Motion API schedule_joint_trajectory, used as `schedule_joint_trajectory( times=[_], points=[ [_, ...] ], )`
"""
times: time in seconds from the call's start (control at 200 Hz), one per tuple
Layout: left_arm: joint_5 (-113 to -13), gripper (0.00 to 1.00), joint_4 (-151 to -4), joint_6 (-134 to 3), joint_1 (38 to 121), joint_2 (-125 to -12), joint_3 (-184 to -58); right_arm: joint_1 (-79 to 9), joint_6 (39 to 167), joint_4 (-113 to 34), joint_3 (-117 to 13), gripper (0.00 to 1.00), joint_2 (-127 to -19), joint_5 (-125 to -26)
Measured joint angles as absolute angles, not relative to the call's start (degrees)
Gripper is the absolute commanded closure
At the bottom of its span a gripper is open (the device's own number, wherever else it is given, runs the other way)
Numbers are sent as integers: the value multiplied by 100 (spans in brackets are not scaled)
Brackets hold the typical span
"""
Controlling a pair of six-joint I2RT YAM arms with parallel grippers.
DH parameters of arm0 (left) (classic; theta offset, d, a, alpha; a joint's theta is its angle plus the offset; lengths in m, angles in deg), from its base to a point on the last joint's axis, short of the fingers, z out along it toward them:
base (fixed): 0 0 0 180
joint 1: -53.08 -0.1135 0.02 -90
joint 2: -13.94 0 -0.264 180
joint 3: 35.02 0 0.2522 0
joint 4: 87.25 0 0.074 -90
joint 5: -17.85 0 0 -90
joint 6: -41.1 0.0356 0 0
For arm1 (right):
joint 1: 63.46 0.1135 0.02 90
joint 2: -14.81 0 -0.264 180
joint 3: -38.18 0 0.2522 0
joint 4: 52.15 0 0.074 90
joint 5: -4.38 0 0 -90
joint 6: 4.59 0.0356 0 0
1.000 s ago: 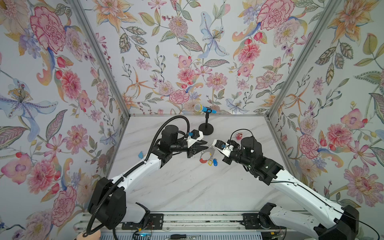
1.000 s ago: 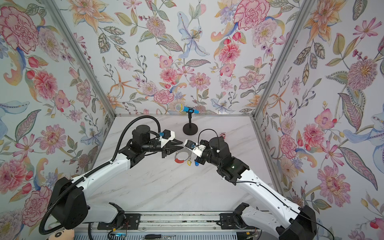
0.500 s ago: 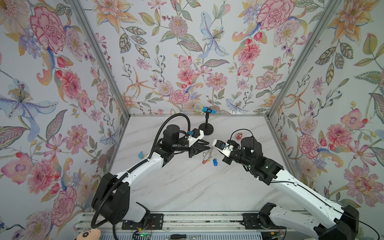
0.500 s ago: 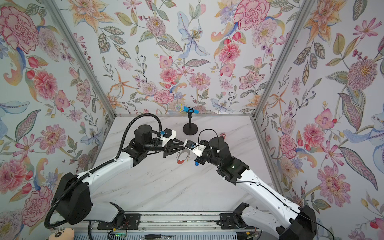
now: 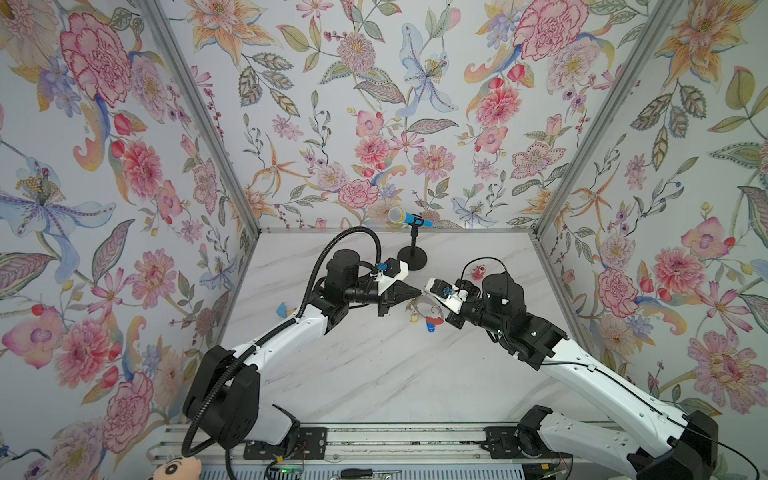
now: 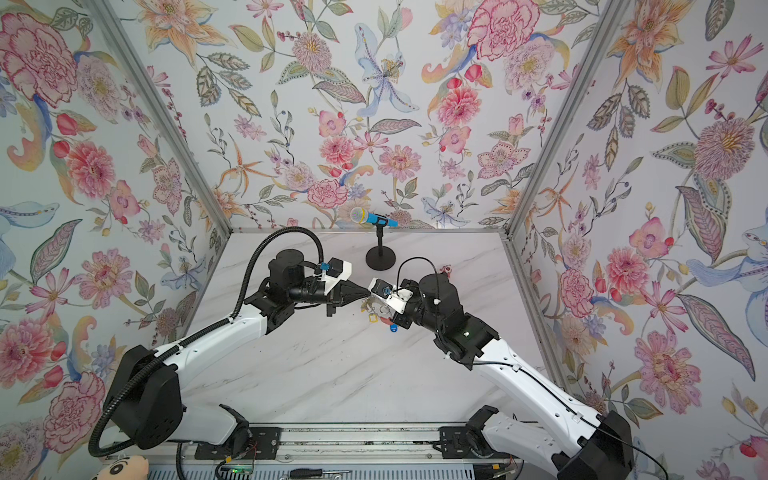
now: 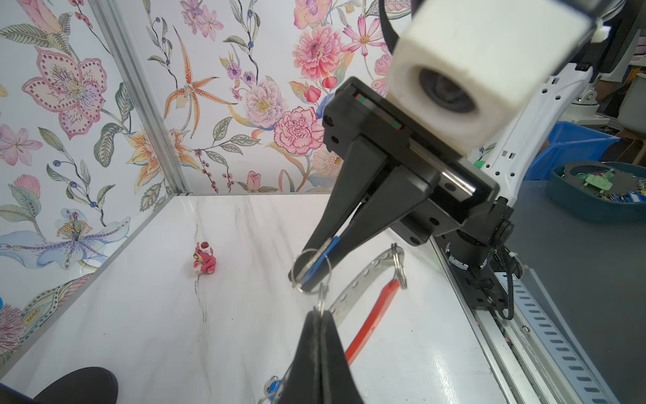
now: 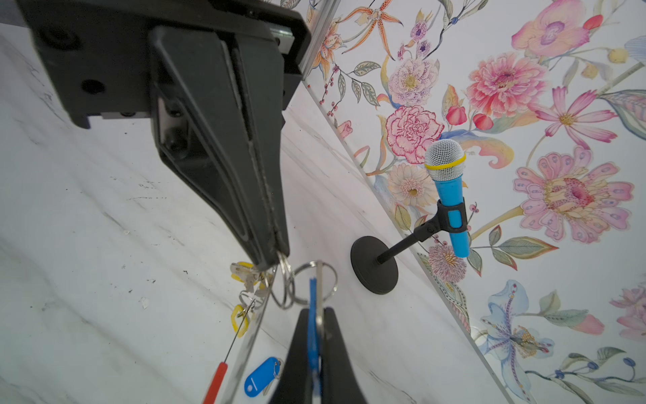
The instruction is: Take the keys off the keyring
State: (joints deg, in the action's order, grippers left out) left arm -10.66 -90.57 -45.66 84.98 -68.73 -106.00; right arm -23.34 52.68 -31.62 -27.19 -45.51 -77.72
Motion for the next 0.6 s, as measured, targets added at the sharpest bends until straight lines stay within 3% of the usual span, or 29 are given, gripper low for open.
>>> schedule_joint_trajectory(
  times=[0.601],
  points=[
    [-1114, 100, -9184, -4684, 8455, -6615, -10600, -2426, 5401, -3182, -2435, 100, -4424, -7829]
  ],
)
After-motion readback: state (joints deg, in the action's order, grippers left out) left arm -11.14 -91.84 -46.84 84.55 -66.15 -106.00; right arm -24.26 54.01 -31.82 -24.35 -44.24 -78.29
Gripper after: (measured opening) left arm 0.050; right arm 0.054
